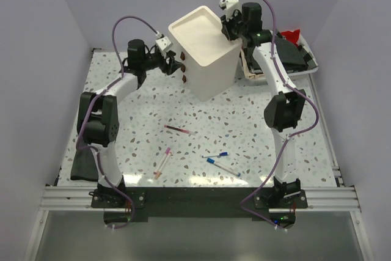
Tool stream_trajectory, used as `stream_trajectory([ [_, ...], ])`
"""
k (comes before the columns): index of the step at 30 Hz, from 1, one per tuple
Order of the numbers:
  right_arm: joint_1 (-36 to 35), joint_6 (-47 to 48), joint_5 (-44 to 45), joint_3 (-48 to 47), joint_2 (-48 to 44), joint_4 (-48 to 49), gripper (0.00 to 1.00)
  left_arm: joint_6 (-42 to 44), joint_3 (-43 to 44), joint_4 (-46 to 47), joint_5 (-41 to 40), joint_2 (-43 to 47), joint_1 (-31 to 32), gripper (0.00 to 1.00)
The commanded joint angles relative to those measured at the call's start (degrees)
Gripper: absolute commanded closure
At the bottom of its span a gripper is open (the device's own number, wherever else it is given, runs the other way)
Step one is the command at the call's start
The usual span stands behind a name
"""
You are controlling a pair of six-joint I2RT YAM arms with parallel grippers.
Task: Sort the stationery into containers
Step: Open the drawer in the storage box.
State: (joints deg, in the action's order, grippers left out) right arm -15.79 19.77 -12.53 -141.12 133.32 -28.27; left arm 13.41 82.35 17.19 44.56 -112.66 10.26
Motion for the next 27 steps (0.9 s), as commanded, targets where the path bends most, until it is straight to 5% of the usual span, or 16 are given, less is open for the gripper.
stream_trajectory([
  [1,-6.0,4.3,-4.3,4.3,5.5,-13.2,1.00,-3.7,3.5,4.9,1.4,-1.2,0.2,0.35],
  [12,-6.0,4.1,-4.2,4.0,5.9,-12.9,1.00,-6.7,6.5,4.0,1.9,-3.4,1.3,0.45],
  [17,-6.0,4.2,-4.1,3.8,6.0,-12.9,1.00,-8.8,8.0,3.2,2.6,-4.7,1.3,0.59],
  [24,-6.0,4.4,-3.4,4.1,5.8,-12.9,1.00,-5.9,8.4,-4.2,3.8,-2.3,0.7,1.00],
  [27,-6.1,4.6,-3.0,3.9,5.9,-12.8,1.00,-5.9,5.1,-5.4,3.3,1.5,-0.9,1.00],
])
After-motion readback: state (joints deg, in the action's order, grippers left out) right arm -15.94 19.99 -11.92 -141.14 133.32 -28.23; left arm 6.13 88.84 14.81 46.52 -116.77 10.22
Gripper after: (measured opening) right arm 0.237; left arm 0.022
